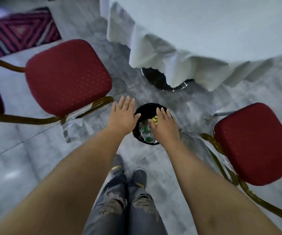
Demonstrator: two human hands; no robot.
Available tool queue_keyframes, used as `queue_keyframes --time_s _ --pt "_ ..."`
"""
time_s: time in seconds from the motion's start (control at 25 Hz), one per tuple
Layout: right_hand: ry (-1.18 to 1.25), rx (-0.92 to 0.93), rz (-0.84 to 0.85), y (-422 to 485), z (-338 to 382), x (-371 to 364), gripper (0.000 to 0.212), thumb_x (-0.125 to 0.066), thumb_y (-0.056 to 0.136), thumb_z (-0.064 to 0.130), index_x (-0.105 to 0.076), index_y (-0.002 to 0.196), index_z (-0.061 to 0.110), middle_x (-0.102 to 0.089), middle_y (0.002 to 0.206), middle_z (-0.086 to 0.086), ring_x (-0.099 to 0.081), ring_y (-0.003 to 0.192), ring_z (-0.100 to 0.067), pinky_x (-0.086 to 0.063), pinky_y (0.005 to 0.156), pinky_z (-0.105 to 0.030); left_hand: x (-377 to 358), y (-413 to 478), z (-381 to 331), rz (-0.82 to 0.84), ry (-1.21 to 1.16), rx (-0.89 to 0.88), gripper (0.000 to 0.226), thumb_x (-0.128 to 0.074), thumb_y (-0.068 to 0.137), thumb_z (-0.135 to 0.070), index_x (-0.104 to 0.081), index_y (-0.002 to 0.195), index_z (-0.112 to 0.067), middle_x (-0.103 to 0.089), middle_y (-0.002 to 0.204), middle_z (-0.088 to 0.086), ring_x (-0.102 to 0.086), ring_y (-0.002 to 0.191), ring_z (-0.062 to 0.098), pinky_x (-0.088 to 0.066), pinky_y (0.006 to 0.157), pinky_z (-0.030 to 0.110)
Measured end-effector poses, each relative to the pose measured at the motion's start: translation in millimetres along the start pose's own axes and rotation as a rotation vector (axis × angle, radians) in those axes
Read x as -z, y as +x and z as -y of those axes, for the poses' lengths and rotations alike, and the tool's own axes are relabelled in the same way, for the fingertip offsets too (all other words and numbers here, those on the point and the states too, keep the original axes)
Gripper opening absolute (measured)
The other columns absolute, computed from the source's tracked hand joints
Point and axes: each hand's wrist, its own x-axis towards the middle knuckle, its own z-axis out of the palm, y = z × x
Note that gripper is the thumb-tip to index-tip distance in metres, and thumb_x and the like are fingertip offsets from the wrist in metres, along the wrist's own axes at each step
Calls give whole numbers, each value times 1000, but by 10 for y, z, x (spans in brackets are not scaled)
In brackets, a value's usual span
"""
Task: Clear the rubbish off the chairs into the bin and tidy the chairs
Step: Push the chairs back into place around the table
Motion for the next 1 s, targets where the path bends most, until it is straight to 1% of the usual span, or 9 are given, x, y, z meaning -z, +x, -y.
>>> queue_keyframes --time_s 0.12,0.24,0.4,0.52,0.64,0.8,1.0 --pt "-84 127 -29 -469 482 304 68 -27 103 48 -6 159 15 -9 167 -5 -1 155 -23 -5 125 -42 417 -688 342 -81 -10 46 66 -18 103 -50 0 156 -16 5 163 4 9 150 22 3 121 46" --pt "-149 227 -39 -834 903 420 68 -25 103 49 -3 159 16 -5 168 -5 2 155 -23 -4 125 -42 653 -1204 770 -137 -11 112 65 -16 103 -50 0 156 -17 5 163 3 9 150 21 3 121 45" --pt "-164 323 -71 -1189 1635 364 68 -24 104 50 -3 159 15 -3 168 -5 2 155 -22 -2 125 -42 867 -1849 1565 -202 -20 194 65 -15 102 -51 -1 156 -17 4 163 3 9 150 21 5 120 45" --pt "-144 352 -79 -1391 2305 179 69 -24 103 51 -4 159 16 -5 168 -4 0 155 -21 -3 125 -42 987 -2248 2251 -232 -32 251 66 -15 102 -51 -1 156 -17 4 163 3 9 150 21 6 120 45" --pt "-111 374 -92 -1594 2910 -75 68 -27 103 51 -8 159 16 -8 167 -3 -3 154 -20 -4 124 -41 1090 -2572 2893 -291 -37 285 65 -16 102 -51 -2 156 -17 2 164 4 8 150 21 5 121 45" --pt "-58 454 -97 -1825 3724 -376 66 -30 103 48 -13 158 16 -12 167 -3 -7 154 -21 -7 125 -42 1268 -2882 3673 -362 -47 345 64 -16 102 -49 -4 156 -15 3 163 3 9 150 20 5 121 44" --pt "-68 541 -51 -1706 4535 -590 66 -30 103 48 -12 158 16 -12 167 -3 -8 154 -20 -9 125 -40 1554 -2860 4445 -454 -67 406 62 -13 103 -47 -1 156 -17 6 163 2 13 149 19 8 120 44"
